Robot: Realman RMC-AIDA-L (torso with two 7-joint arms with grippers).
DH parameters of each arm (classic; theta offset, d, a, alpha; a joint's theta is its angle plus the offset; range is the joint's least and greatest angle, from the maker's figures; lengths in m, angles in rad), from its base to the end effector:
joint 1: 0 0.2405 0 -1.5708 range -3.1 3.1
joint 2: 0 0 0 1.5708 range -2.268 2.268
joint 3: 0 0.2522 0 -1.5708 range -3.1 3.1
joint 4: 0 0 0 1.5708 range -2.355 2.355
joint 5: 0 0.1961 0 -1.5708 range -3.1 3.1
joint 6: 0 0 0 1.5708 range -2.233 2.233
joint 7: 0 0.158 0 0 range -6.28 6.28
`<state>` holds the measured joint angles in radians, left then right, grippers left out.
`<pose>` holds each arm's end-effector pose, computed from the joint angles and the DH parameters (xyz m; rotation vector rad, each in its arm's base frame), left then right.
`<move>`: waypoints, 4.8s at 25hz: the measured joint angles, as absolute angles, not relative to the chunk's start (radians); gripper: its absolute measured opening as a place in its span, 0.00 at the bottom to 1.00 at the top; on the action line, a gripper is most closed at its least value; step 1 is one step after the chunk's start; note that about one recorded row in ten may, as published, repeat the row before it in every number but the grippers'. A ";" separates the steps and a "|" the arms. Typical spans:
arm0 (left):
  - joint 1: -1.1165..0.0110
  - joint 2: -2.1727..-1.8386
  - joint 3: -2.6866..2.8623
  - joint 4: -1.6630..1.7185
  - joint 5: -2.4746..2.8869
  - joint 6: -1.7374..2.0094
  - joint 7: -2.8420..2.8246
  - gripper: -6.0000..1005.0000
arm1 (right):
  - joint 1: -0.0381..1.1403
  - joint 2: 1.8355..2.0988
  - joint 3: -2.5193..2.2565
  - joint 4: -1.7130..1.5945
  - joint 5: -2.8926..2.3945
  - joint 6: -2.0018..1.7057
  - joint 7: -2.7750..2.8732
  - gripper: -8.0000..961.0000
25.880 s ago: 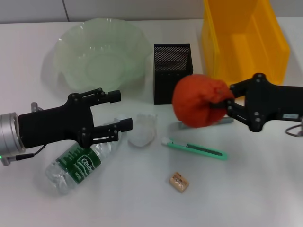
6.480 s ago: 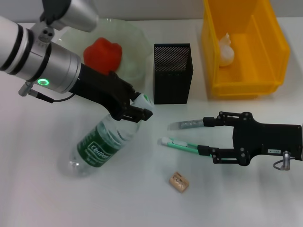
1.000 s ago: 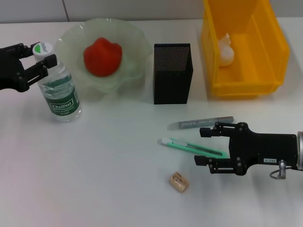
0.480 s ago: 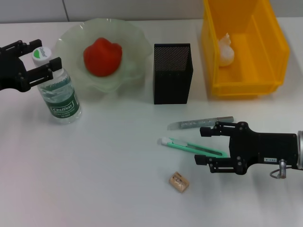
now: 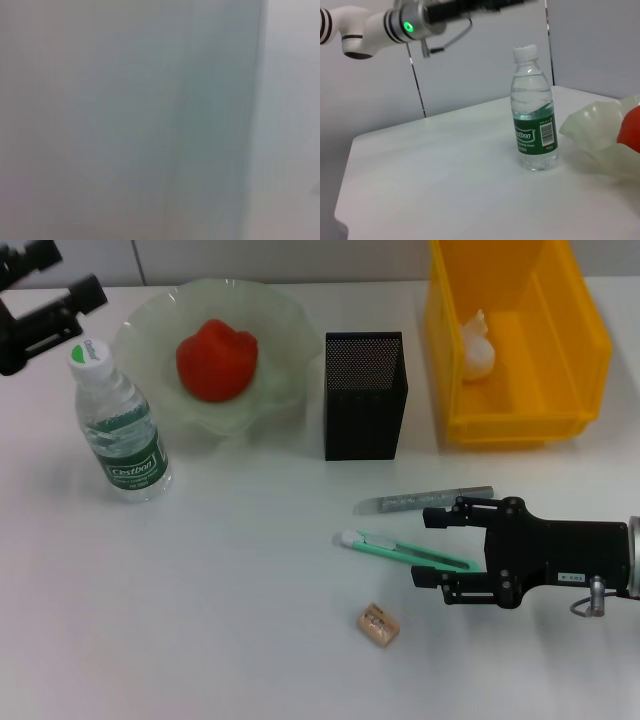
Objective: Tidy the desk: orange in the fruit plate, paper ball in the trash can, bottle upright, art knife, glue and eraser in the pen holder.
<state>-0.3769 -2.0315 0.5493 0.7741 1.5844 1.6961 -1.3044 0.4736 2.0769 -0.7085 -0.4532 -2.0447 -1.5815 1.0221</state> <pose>-0.2528 0.3122 0.0914 -2.2788 -0.3973 -1.0842 0.2694 0.2729 -0.0483 -2.8470 0.4154 0.6951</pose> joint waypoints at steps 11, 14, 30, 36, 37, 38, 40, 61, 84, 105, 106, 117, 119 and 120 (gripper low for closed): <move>-0.331 -2.015 0.666 0.727 1.603 1.941 -1.327 0.79 | 0.488 2.072 -0.697 -0.464 -2.031 -1.638 1.073 0.77; -0.308 -2.022 0.726 0.659 1.691 1.937 -1.198 0.79 | 0.503 2.069 -0.693 -0.473 -2.027 -1.650 1.104 0.77; -0.324 -2.047 0.733 0.482 1.925 1.791 -0.912 0.78 | 0.563 2.049 -0.778 -0.703 -2.053 -1.698 1.413 0.77; -0.328 -2.057 0.733 0.481 1.953 1.764 -0.908 0.78 | 0.638 2.043 -0.797 -0.763 -2.159 -1.716 1.519 0.77; -0.328 -2.057 0.733 0.481 1.953 1.764 -0.908 0.78 | 0.652 2.045 -0.800 -0.774 -2.182 -1.719 1.533 0.77; -0.328 -2.057 0.733 0.481 1.953 1.764 -0.908 0.78 | 0.684 2.049 -0.825 -0.789 -2.226 -1.721 1.564 0.77; -0.331 -2.059 0.733 0.480 1.964 1.754 -0.908 0.78 | 0.716 2.051 -0.874 -0.801 -2.250 -1.719 1.604 0.77; -0.336 -2.060 0.730 0.449 1.965 1.703 -0.919 0.78 | 0.877 2.087 -1.433 -0.833 -2.311 -1.425 1.895 0.73; -0.335 -2.062 0.726 0.431 1.961 1.703 -0.920 0.78 | 0.869 2.092 -1.623 -0.807 -2.261 -1.265 1.910 0.59; -0.336 -2.062 0.720 0.431 1.954 1.712 -0.920 0.78 | 0.873 2.092 -1.634 -0.804 -2.270 -1.264 1.911 0.23; -0.336 -2.062 0.720 0.431 1.954 1.712 -0.920 0.78 | 0.873 2.092 -1.634 -0.804 -2.270 -1.264 1.911 0.23; -0.336 -2.060 0.710 0.431 1.953 1.712 -0.920 0.78 | 0.876 2.092 -1.635 -0.804 -2.268 -1.268 1.911 0.23; -0.336 -2.060 0.709 0.431 1.953 1.712 -0.920 0.78 | 0.878 2.092 -1.635 -0.804 -2.268 -1.269 1.911 0.24; -0.336 -2.060 0.709 0.431 1.953 1.712 -0.920 0.78 | 0.878 2.092 -1.635 -0.804 -2.268 -1.269 1.911 0.24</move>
<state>-0.3360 -2.0602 0.7088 0.4311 1.9526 1.7119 -0.9203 0.8777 2.0922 -1.6352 -0.8037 -2.2684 -1.2693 1.9114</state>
